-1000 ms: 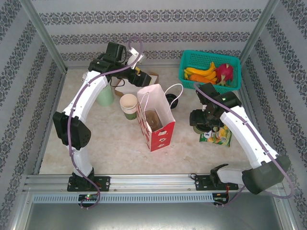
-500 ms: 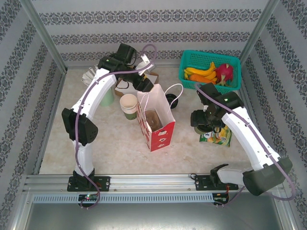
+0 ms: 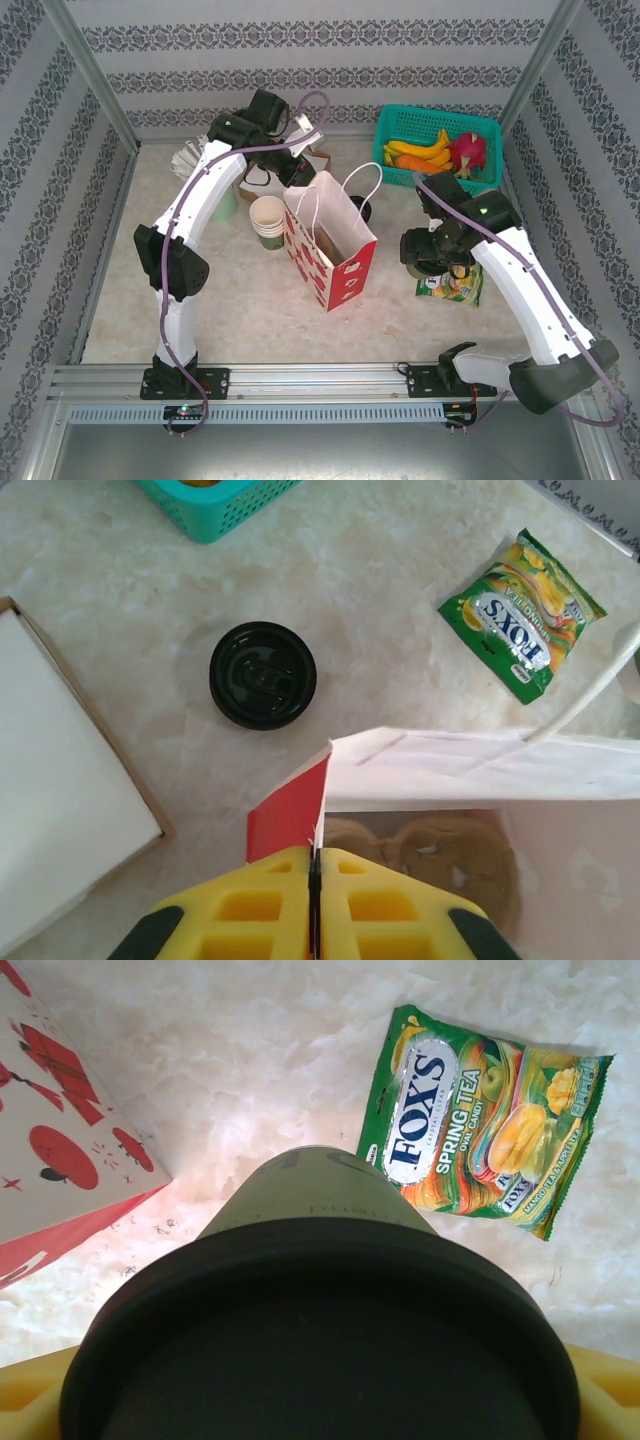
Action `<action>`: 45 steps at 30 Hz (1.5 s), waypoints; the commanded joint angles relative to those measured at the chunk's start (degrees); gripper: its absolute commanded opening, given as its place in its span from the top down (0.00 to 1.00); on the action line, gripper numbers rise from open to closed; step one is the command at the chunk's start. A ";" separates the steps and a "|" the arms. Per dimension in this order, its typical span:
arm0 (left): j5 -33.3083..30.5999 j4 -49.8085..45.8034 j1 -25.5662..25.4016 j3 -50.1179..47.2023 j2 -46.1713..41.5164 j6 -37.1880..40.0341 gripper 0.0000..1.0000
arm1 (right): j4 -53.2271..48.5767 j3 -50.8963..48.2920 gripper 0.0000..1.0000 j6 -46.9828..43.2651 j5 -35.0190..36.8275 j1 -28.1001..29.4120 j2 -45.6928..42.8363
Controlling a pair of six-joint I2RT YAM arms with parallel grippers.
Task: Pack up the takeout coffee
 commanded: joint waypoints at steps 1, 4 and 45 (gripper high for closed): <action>0.43 -1.65 -1.21 -0.71 -1.83 -9.60 0.91 | -4.29 4.29 0.25 -0.21 -0.25 0.90 -0.17; -0.91 0.76 -1.79 -2.69 -3.22 -15.62 0.93 | -5.76 7.73 0.24 -0.88 0.29 0.90 0.27; -7.12 12.25 -4.48 -10.42 -7.76 -25.22 1.00 | -5.45 44.93 0.27 -6.20 2.14 19.98 21.93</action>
